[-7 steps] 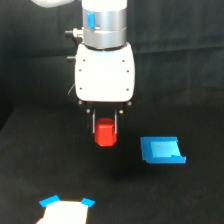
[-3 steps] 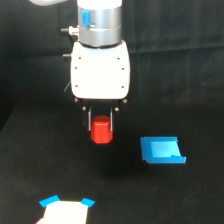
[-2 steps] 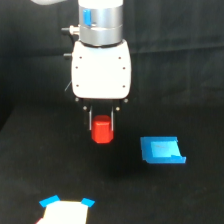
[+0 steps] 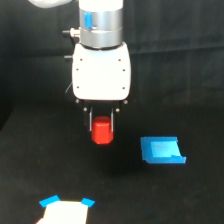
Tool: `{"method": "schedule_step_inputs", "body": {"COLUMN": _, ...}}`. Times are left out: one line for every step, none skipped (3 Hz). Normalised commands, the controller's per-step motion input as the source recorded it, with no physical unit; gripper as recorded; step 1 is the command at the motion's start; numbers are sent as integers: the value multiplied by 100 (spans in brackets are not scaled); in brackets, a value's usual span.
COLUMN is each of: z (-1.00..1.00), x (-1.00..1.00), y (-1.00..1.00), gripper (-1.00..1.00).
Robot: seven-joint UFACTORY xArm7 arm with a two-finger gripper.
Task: Pick up the red object from the table
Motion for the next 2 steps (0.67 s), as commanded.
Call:
{"method": "schedule_step_inputs", "body": {"z": 10, "x": -6, "y": -20, "gripper": -100}}
{"method": "schedule_step_inputs", "body": {"z": 11, "x": -1, "y": -33, "gripper": -59}}
